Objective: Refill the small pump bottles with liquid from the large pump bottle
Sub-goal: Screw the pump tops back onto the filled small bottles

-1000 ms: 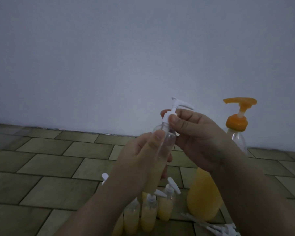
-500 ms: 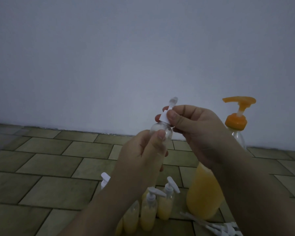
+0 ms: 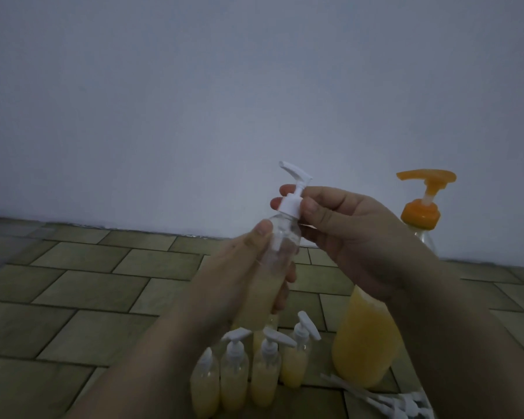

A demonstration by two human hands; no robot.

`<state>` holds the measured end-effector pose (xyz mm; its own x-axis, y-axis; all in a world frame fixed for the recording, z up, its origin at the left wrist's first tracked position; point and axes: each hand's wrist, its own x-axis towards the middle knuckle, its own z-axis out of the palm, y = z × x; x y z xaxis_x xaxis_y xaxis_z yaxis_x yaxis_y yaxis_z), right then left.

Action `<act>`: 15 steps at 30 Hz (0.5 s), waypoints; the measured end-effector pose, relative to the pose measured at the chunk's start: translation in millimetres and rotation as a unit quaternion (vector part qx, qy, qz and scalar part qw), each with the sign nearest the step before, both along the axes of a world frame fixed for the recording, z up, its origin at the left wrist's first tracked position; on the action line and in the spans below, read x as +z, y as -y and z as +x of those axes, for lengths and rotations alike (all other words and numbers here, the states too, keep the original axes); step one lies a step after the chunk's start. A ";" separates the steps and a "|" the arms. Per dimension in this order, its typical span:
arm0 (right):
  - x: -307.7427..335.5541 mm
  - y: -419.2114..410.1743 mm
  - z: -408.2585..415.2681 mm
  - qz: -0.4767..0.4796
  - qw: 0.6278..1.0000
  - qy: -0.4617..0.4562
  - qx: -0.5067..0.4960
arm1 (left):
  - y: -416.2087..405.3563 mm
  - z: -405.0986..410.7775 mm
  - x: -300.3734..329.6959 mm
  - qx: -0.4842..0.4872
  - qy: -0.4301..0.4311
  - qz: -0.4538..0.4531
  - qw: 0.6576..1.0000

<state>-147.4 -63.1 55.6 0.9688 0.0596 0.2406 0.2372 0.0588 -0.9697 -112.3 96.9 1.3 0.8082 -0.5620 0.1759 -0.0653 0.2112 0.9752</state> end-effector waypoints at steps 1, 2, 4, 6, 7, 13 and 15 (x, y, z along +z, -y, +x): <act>-0.3 3.2 -2.2 0.013 1.000 -0.014 0.008 | -4.8 2.5 1.3 0.015 -0.004 -0.002 1.000; -2.0 7.9 -4.8 0.025 0.999 -0.025 0.007 | -10.5 6.0 2.5 0.035 -0.009 -0.006 0.999; -8.5 20.0 -12.9 0.041 0.998 -0.038 -0.012 | -23.7 14.8 5.8 0.073 0.011 0.003 0.997; -16.9 31.6 -23.7 0.047 0.998 -0.041 -0.025 | -36.3 25.7 7.0 0.106 0.047 0.053 0.992; -22.1 36.9 -29.3 0.051 0.997 -0.043 -0.024 | -40.6 32.0 6.0 0.121 0.056 0.084 0.987; -52.4 56.5 -63.0 0.014 0.995 -0.081 -0.060 | -48.3 70.7 -13.8 0.120 0.079 0.300 0.943; -60.8 63.3 -73.3 -0.007 0.993 -0.091 -0.079 | -46.2 82.2 -22.1 0.076 0.089 0.365 0.924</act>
